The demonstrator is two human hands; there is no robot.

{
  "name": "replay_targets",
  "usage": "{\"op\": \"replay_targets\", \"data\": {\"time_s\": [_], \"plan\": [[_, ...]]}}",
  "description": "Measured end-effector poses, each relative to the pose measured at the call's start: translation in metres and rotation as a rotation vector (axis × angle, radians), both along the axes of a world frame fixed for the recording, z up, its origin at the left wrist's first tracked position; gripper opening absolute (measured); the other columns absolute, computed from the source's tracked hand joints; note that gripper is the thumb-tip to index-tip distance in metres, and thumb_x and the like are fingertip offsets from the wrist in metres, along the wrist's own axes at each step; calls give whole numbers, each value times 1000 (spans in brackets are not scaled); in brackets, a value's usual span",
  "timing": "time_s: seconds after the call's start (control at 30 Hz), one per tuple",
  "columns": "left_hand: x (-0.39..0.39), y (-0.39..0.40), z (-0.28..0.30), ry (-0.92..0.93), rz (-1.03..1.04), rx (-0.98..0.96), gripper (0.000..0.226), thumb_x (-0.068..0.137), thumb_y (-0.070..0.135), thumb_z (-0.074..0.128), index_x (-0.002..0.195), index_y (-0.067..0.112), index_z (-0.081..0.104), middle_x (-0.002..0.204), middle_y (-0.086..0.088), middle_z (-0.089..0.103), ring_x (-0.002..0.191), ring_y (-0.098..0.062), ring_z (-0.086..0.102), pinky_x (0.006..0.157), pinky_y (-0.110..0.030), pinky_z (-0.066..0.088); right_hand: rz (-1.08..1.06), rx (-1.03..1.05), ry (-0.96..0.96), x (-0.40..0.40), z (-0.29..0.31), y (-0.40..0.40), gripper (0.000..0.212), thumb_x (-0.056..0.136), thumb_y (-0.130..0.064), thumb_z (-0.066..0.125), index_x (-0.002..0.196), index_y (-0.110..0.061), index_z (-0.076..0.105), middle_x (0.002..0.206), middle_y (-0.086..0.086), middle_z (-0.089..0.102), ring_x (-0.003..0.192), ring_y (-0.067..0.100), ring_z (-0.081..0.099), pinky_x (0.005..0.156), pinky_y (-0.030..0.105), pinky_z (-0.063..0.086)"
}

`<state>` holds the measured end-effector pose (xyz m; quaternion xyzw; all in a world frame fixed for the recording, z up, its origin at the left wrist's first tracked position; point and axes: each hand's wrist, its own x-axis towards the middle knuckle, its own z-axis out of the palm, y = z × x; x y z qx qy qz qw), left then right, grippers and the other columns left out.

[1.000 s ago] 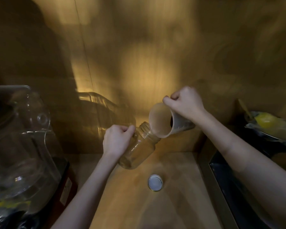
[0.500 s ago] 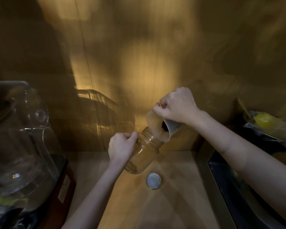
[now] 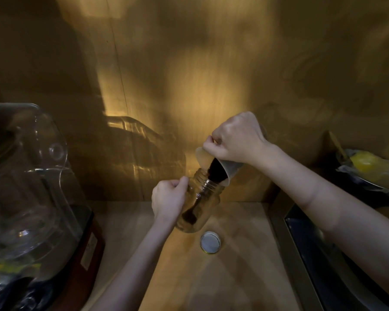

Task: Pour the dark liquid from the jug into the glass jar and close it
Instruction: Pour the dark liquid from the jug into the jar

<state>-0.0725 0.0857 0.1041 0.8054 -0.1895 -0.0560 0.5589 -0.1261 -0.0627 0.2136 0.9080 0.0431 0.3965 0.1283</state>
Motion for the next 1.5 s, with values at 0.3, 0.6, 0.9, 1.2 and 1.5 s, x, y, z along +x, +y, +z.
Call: {"op": "replay_targets", "data": {"time_s": [0.3,0.6,0.9,1.2,1.5], "plan": [[3,0,-1,12,-9,-61,41,81,28,51,45,12,42,49,-7,35,51,-21,35,56,-35,33,-18,20,-61,3,3,-1,41,67,-20,45,27,-13,40,28,-3,21,30,13,17,52,8,3],[2,-1,-2,22,-35,-84,39,82,30,50,49,9,49,51,-10,39,52,-24,38,56,-36,35,10,6,-57,7,7,-6,43,70,-21,45,28,-11,44,24,0,30,29,13,19,52,7,6],[2,-1,-1,58,-45,-124,37,82,28,51,52,8,52,54,-12,42,55,-25,40,57,-36,36,53,-77,-4,9,10,-3,42,70,-21,45,29,-11,44,24,1,33,28,13,22,52,8,5],[0,0,1,79,-32,-143,40,83,26,51,47,12,44,50,-6,38,54,-23,37,57,-34,34,49,-116,-19,9,14,1,40,68,-19,46,28,-12,42,26,-1,26,27,15,22,47,12,11],[-2,-1,1,102,-49,-159,37,81,29,51,50,9,48,54,-11,38,55,-24,38,58,-35,35,56,-153,-12,8,14,1,40,69,-20,46,29,-12,44,26,0,33,23,18,33,43,16,19]]}}
